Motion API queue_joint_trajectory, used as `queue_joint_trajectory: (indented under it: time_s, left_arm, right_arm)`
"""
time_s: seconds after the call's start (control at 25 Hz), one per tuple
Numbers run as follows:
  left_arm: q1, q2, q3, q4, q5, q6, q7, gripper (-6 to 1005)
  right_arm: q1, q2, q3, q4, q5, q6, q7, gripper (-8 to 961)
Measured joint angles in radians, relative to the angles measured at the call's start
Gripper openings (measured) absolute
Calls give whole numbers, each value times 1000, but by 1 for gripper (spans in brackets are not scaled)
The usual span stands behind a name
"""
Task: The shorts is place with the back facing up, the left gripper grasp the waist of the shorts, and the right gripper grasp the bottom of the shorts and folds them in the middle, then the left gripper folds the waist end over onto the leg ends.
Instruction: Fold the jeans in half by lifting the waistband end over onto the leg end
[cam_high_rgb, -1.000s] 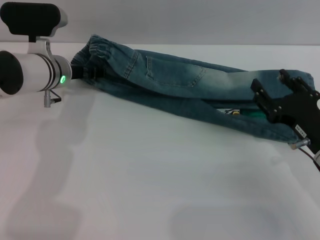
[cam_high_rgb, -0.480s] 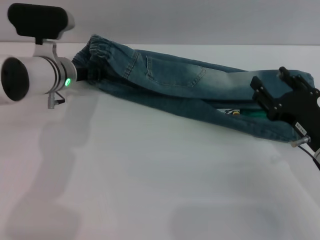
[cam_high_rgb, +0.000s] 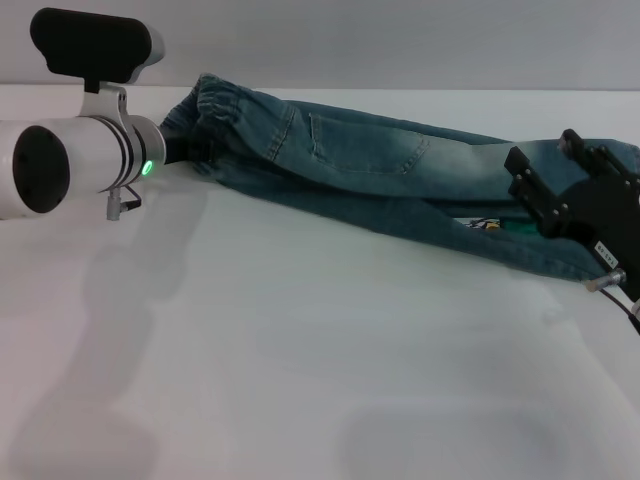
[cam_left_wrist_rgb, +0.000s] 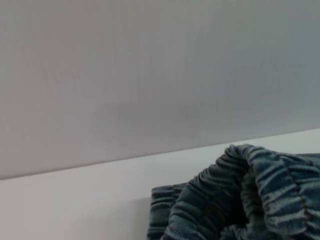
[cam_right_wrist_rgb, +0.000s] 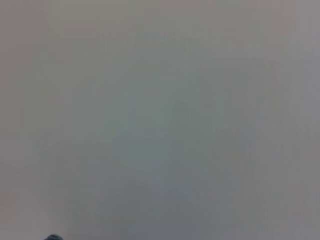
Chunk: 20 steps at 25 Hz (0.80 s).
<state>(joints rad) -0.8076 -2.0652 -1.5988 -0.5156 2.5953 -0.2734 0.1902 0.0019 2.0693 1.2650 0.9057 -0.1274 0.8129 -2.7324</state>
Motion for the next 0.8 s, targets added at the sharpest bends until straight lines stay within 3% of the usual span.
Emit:
queue_joint_trajectory:
  time_s: [0.2,0.36,0.8]
  left_arm:
    - [3,0,5,-1,0,0,0,147]
    - [6,0,6,-8,0,0,0,122]
    - [122,1,8,-222,0,-55,0,77]
  right_arm:
    - [0,0,0,0,0,1,0,637]
    - [0,0,0,1,0,2,0,637]
    - [-7,0,7,-3,0,0,26,635]
